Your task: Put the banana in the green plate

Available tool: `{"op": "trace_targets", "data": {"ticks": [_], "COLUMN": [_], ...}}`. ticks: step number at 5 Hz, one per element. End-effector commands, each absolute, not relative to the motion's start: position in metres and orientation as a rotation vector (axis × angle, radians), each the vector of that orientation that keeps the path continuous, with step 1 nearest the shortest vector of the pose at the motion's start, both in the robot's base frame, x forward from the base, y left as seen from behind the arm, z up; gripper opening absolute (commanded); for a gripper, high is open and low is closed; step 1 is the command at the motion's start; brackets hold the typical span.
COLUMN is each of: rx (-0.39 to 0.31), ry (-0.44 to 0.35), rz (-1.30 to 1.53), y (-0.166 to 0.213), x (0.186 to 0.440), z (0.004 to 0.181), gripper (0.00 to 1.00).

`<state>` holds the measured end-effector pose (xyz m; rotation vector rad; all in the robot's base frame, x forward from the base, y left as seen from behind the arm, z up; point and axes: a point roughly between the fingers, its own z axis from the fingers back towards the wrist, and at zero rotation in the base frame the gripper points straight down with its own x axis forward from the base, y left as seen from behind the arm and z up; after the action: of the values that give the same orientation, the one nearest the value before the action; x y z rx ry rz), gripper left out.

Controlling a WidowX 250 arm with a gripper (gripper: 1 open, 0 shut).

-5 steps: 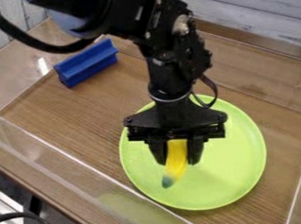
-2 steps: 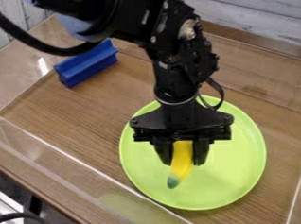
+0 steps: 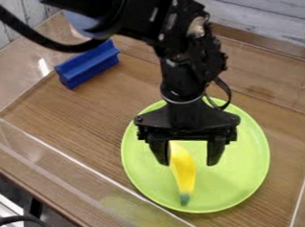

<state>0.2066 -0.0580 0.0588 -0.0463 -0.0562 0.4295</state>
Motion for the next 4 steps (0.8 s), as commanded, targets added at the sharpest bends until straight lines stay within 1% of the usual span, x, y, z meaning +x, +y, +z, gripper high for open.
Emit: {"op": "trace_targets", "data": {"ticks": [1,2,4], "rx": [-0.062,-0.057,-0.057], "ry": [-0.110,-0.119,-0.121], "rz": [0.396,0.372,0.370], "y": [-0.0611,-0.0618,-0.0637], "x": [0.2169,0.2199,0.2213], "z": [0.0761,0.0818,0.0813], "gripper": [1.00,1.00,1.00]}}
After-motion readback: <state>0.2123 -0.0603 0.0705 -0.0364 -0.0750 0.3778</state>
